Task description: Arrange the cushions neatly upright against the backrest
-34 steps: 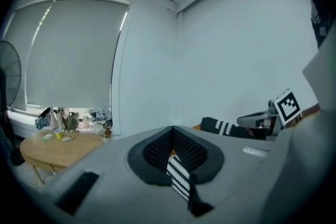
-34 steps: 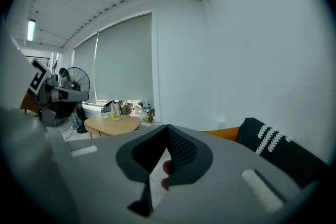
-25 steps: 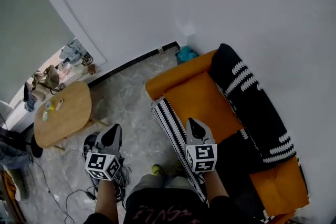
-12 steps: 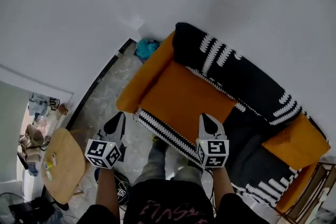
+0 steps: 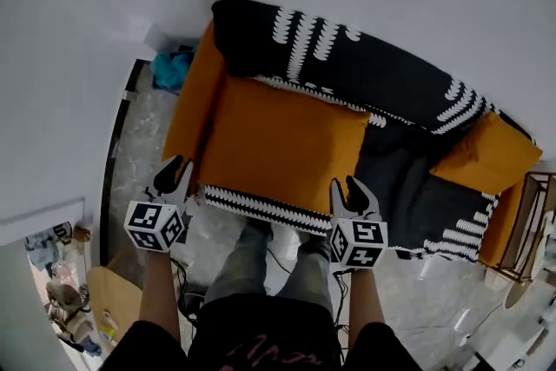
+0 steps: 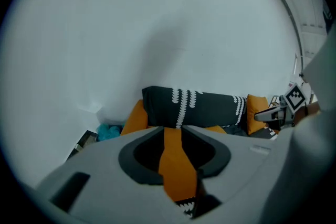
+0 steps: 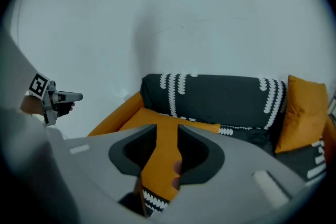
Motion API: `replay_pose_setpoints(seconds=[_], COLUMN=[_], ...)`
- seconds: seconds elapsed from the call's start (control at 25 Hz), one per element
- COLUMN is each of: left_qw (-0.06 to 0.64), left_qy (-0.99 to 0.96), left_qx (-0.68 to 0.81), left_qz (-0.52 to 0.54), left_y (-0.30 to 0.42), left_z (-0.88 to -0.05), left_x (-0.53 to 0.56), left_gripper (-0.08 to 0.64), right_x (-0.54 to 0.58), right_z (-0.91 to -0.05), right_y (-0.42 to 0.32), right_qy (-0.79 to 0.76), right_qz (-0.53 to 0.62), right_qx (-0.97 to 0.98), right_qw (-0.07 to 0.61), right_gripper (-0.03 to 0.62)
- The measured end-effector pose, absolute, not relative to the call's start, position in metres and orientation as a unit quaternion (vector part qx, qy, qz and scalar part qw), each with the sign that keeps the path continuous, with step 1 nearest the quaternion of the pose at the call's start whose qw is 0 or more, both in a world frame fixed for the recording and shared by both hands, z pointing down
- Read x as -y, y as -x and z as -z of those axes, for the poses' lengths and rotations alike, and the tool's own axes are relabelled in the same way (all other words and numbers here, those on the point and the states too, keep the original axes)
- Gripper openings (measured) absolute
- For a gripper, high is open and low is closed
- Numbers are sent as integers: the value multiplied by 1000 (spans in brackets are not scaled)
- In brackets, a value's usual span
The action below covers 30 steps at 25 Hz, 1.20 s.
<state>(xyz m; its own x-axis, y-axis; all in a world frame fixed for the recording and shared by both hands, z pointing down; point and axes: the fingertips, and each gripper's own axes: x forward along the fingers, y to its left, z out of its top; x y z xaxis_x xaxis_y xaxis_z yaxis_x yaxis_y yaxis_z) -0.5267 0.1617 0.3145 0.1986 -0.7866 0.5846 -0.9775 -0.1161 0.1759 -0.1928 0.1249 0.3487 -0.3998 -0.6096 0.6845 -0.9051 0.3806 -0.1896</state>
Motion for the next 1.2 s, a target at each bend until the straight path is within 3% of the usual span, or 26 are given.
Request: replay_pose_setpoints(seconds=[0.2,0.52,0.68,1.2], left_qw=[285,325,343,389], left_qy=[-747,-759,-753,-696], left_qx=[568,512,500,493], left_qz=[-197,-236,-257,-348], left_y=[534,511,499,511], left_z=[-360,-432,-471,-592], left_x=[-134,-116,-111,-80], left_gripper=[169,260,311,398], right_x=[-134,-144,-136,-99], right_z=[-386,-441,-476,-586], right_y=[180,154,144,126], right_qy=[-522,-553,-551,-524], right_qz=[-311,-340,-349,-394], right_qx=[743,701,694,672], right_qw=[281,294,304,346], right_gripper=[220,296,379,414])
